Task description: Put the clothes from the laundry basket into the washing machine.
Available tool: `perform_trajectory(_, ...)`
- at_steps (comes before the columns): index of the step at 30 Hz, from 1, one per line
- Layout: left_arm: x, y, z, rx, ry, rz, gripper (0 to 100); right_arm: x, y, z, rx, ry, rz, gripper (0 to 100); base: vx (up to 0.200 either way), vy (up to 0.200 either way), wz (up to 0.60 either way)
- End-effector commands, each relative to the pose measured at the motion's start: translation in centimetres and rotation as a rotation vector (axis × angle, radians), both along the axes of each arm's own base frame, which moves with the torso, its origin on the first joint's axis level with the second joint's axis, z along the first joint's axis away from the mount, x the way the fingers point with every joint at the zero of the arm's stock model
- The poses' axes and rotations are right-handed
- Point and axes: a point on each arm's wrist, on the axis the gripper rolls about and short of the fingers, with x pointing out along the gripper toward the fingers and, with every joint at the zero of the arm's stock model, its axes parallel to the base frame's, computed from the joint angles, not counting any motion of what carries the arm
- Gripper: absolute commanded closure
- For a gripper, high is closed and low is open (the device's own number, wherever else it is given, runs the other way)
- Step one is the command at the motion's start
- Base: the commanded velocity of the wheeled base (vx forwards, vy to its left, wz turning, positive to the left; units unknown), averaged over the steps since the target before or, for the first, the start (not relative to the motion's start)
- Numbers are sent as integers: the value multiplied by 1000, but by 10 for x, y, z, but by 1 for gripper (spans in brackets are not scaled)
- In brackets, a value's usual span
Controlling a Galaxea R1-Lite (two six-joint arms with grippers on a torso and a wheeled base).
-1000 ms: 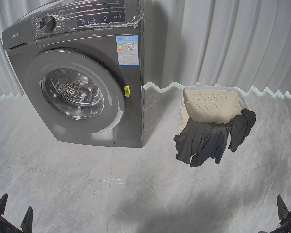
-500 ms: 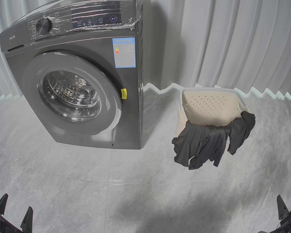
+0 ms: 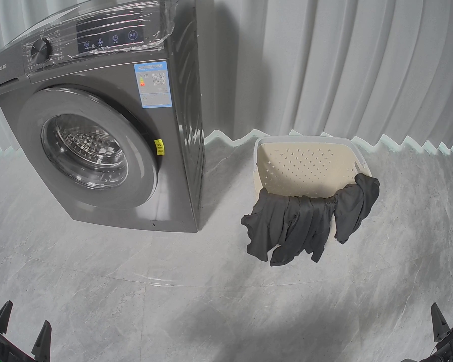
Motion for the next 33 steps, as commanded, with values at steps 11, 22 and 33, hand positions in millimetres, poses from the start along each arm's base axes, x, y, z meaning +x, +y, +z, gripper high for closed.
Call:
perform_trajectory(11, 0, 0, -5, 1, -1, 0, 0, 0, 0, -5, -1, 1, 0, 0, 0, -164, 0)
perform_trajectory(22, 0, 0, -5, 1, -2, 0, 0, 0, 0, -5, -1, 1, 0, 0, 0, 0, 0)
perform_trajectory(33, 0, 0, -5, -2, -2, 0, 0, 0, 0, -5, -1, 1, 0, 0, 0, 0, 0)
